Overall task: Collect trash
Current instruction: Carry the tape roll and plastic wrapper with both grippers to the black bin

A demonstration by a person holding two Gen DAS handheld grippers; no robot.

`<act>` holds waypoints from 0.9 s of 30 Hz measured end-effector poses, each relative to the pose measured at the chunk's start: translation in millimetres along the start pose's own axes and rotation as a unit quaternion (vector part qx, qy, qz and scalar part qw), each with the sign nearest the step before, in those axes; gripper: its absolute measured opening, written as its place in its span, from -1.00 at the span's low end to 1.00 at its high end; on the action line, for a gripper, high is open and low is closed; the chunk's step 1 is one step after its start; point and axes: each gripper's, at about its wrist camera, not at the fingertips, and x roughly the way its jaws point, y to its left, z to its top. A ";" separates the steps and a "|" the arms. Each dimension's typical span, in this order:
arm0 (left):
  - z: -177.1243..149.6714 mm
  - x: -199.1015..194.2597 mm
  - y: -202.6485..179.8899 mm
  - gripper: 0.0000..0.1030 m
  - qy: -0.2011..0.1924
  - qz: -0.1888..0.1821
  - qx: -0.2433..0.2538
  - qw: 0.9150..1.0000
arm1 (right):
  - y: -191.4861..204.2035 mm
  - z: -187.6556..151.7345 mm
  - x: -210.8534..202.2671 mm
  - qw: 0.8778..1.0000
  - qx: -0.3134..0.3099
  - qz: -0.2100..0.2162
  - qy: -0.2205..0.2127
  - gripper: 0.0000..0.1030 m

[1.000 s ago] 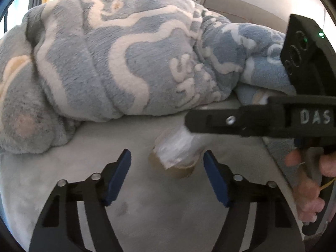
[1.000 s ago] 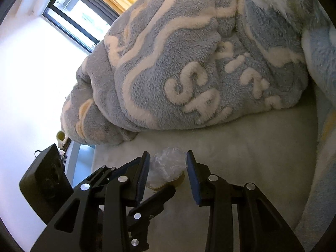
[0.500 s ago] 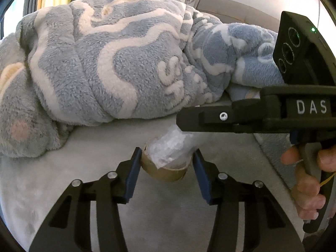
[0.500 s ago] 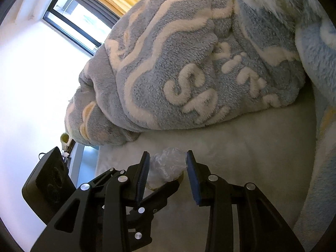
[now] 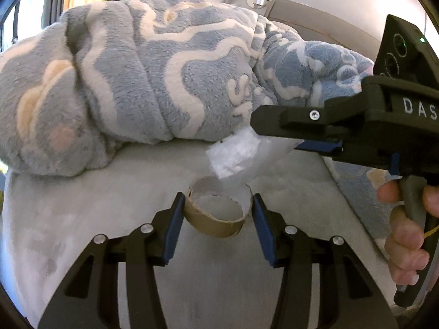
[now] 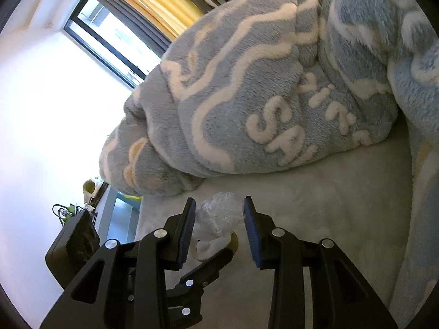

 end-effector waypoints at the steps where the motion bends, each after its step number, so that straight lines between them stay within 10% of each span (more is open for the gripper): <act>1: -1.5 -3.8 0.1 0.01 -0.001 0.000 -0.001 1.000 | 3.0 -1.4 -0.9 1.000 -0.004 -0.003 -0.001 -0.30; 27: -65.0 -118.7 10.1 0.01 -0.014 0.061 -0.037 0.997 | 88.5 -82.5 -36.0 0.994 -0.096 -0.048 -0.029 -0.30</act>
